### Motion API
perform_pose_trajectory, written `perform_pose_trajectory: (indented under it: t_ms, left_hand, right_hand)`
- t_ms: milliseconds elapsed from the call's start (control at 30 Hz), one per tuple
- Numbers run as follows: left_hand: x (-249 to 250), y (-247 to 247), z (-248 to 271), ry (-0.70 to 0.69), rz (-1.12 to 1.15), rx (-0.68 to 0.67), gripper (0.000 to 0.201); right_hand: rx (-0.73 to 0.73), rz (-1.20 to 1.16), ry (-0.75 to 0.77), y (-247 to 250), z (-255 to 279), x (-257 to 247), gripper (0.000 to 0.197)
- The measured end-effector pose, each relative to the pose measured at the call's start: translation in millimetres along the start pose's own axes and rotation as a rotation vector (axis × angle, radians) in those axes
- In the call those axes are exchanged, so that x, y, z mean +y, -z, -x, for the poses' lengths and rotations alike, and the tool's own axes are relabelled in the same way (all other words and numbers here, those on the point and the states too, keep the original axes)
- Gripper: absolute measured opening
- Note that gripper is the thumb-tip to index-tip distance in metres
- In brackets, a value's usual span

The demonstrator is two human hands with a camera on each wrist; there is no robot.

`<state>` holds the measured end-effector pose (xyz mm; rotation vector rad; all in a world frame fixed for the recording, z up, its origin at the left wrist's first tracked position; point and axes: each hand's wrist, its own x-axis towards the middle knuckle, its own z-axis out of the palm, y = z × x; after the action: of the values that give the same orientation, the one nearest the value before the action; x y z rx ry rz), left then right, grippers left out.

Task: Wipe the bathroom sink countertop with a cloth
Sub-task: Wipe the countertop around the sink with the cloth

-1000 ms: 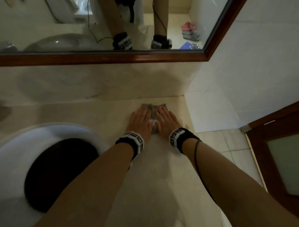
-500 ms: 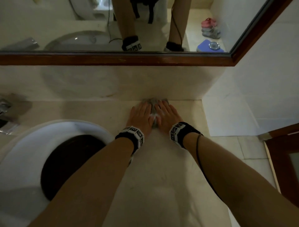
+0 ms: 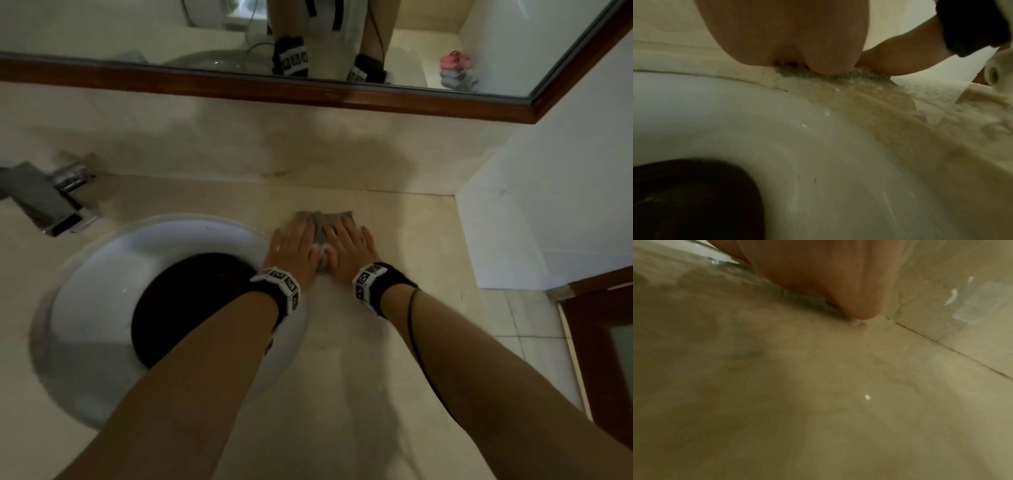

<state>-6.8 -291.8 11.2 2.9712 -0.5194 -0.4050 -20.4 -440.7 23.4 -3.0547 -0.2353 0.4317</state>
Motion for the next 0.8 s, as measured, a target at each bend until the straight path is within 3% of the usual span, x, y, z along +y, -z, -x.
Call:
perform_pose_trajectory:
  t_ms: [133,233,400,567,800]
  left_hand:
    - [-6,-5,40,-0.049,0.016,-0.032,0.058]
    - [-11,-9,55,-0.112,-0.022,-0.083,0.057]
    - [-19,-3,49,-0.188,-0.061,-0.107,0.058]
    - [-16,-4,39,-0.180,-0.029,-0.074,0.059]
    - [-12,15,-15,-0.122,-0.010,-0.049,0.062]
  right_hand:
    - [-0.042,-0.046,-0.071,-11,39,-30,0.078]
    - [-0.107,-0.079,-0.146,-17,61,-44,0.057]
    - [-0.106,-0.126,-0.217,-19,75,-54,0.055]
    - [-0.081,-0.084,-0.190,-16,57,-43,0.055]
    - [-0.063,-0.060,-0.128,4,2,-15,0.055]
